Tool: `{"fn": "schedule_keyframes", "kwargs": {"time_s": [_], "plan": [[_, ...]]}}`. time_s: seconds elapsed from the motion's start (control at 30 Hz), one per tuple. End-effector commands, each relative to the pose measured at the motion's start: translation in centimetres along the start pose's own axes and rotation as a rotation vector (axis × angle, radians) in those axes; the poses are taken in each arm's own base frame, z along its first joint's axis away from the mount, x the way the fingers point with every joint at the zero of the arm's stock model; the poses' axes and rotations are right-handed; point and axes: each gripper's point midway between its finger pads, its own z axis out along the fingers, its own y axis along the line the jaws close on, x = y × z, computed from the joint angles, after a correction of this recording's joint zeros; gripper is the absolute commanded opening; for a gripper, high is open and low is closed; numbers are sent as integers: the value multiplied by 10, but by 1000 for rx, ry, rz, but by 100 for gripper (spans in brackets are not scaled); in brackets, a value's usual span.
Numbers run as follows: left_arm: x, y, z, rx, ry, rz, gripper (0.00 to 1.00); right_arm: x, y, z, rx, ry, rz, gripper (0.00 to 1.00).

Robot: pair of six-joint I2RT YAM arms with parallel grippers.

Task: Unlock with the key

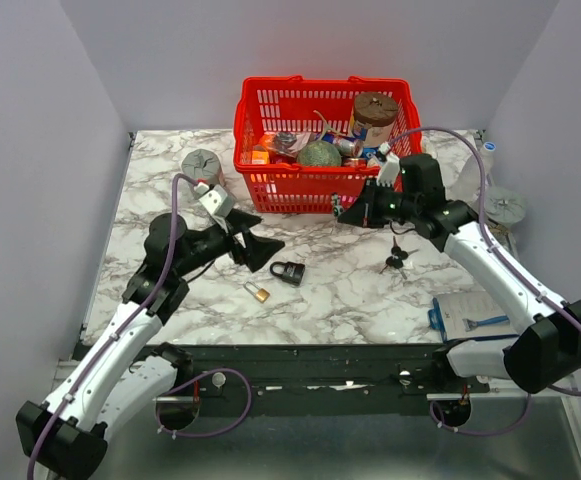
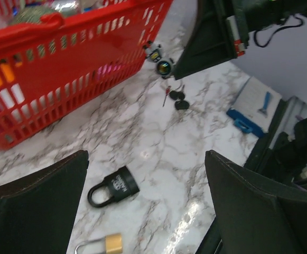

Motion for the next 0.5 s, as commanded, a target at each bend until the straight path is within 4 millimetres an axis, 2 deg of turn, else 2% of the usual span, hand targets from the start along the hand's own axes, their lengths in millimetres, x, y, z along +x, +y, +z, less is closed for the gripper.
{"fn": "schedule_keyframes", "kwargs": {"time_s": [0.0,0.07,0.23,0.3,0.47], "plan": [[-39,-58,11,344,-127,48,99,-17,67,-26,-290,6,-76,1],[-44,-60,24,365,-120,54,99,-22,84,-35,-368,-8,-89,1],[-40,-58,51,392,-95,20,99,-30,106,-53,-451,-58,-101,1],[-46,-62,54,416,-125,8,99,-30,112,-61,-479,-71,-106,1],[-43,-72,60,475,-131,2,99,-29,119,-68,-515,-84,-84,1]]}}
